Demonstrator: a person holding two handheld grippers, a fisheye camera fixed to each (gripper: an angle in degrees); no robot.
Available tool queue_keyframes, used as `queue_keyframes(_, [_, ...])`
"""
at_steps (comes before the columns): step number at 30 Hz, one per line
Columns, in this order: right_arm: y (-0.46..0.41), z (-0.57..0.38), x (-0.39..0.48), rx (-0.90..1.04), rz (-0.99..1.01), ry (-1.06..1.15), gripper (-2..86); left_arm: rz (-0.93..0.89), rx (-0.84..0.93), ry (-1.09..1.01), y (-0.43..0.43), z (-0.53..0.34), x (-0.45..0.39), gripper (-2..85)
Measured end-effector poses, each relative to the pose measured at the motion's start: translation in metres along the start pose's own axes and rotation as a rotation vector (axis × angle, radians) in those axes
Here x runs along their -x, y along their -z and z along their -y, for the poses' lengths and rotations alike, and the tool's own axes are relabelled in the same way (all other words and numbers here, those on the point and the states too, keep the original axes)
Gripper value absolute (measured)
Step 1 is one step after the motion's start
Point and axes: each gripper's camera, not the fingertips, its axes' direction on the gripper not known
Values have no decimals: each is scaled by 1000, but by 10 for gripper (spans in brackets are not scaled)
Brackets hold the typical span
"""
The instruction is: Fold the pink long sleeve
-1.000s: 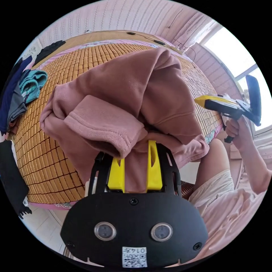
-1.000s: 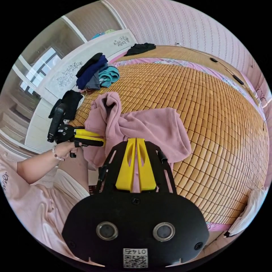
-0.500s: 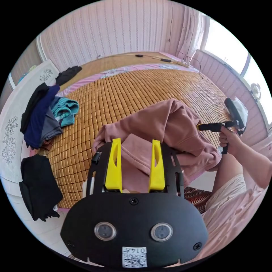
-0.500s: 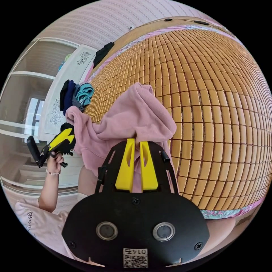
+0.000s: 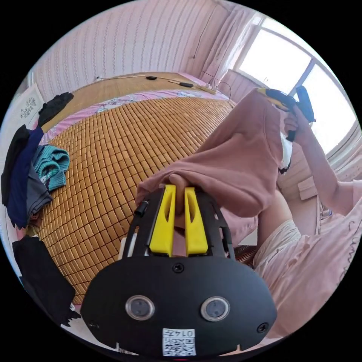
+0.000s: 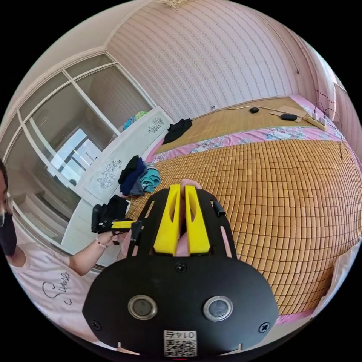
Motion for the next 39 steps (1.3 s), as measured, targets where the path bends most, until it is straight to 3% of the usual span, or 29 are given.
queue_keyframes(4, [-56,40,-44,140,-138,-196,81,101,-12,169,-9,17,41,65])
queue_keyframes(8, [-59,8,-23,113,-164,-46,87,123,-35,130,-7,9,36,67])
queue_keyframes(12, [-93,-45,14,229,-173,177,86,-45,60,-78,-48,2,-23,64])
queue_keyframes(15, [-155,-74,49,442,-198,351,108,-127,172,-284,-104,2,-96,80])
queue_keyframes(17, [-197,-86,67,545,-271,451,116,-91,247,-393,-140,4,-132,94])
queue_keyframes(20, [-224,-82,58,666,-304,392,63,-9,369,-445,-190,13,-153,94])
queue_keyframes(24, [-163,-49,33,450,-129,198,21,-126,402,-305,-197,30,-124,8])
queue_keyframes(26, [-93,-39,8,235,-123,82,16,-171,309,-279,-175,36,-110,-3])
queue_keyframes(30, [13,-55,-45,-6,-261,-133,15,-208,-10,-135,-75,41,-46,-9])
queue_keyframes(32, [60,-79,-82,-39,-441,-264,15,-133,-139,-12,-25,31,1,-9])
queue_keyframes(35, [80,-110,-122,49,-653,-418,12,159,-270,285,43,-9,92,-8])
queue_keyframes(37, [77,-119,-128,105,-716,-432,14,391,-270,533,76,-45,152,-2])
queue_keyframes(39, [62,-115,-119,135,-704,-368,18,490,-287,626,93,-62,173,7])
